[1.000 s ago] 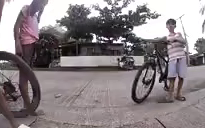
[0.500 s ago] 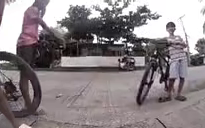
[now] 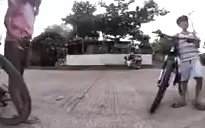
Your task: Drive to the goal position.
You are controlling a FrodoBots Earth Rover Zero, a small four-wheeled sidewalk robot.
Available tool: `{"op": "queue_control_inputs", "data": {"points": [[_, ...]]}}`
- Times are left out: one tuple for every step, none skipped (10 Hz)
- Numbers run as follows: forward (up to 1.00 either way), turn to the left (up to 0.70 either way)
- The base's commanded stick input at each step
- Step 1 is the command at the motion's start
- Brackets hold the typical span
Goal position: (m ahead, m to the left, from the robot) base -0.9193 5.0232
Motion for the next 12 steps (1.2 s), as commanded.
{"op": "queue_control_inputs", "data": {"points": [[0.0,0.0],[0.0,0.0],[0.0,0.0],[0.0,0.0],[0.0,0.0],[0.0,0.19],[0.14,0.41],[0.6,0.29],[0.7,0.27],[0.7,0.27],[0.7,0.27],[0.7,0.27]]}}
